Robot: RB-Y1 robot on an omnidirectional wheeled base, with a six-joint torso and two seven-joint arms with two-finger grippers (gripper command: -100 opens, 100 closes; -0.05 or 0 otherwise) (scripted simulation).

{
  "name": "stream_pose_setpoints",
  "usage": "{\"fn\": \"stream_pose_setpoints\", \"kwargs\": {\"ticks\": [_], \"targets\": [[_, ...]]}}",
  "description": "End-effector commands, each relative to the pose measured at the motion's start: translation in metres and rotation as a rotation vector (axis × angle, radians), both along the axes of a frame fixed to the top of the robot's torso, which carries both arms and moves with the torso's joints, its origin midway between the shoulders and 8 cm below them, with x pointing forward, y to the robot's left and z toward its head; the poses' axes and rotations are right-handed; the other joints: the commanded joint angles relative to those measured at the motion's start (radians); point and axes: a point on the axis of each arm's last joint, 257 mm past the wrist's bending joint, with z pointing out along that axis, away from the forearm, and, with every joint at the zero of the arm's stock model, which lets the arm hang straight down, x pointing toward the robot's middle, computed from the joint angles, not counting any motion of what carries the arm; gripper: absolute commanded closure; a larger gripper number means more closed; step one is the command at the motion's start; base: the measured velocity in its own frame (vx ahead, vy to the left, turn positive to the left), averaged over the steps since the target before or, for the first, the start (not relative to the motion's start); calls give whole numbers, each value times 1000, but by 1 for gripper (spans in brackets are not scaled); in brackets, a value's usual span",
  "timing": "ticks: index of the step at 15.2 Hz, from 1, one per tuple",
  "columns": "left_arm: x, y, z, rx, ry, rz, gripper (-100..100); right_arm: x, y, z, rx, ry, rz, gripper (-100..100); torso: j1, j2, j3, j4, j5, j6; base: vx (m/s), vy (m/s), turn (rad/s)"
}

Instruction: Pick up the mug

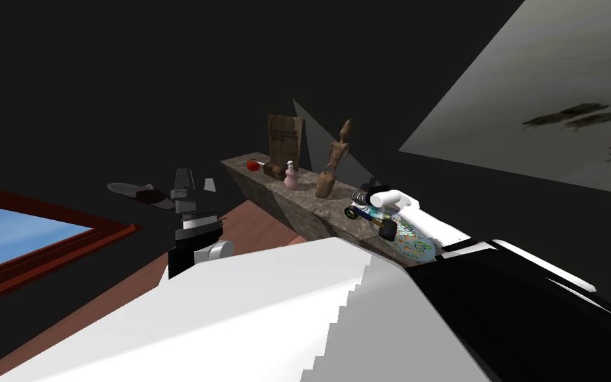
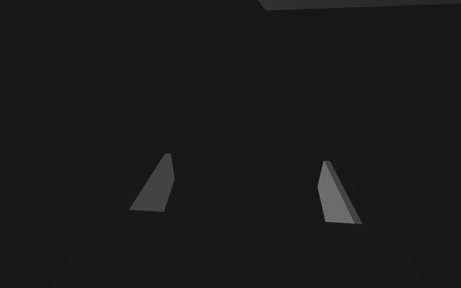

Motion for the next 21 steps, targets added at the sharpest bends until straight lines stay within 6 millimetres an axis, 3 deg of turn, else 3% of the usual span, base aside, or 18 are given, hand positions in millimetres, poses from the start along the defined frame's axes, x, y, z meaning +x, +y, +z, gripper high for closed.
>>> {"fn": "stream_pose_setpoints", "kwargs": {"ticks": [1,7,9,21], "targets": [[0,0,0,0,0,0,0,-11,-10,-3,-10,57,-10,-100,0,0,0,0,0,0,12,21,113],[0,0,0,0,0,0,0,-46,-40,-9,-36,218,-39,-100,0,-1,0,0,0,0,16,21,115],[0,0,0,0,0,0,0,-50,-40,-11,-36,236,-42,-100,0,-1,0,0,0,0,18,17,68],[0,0,0,0,0,0,0,-128,-79,-10,-31,532,-102,-100,0,-1,-1,0,0,0,22,15,99]]}}
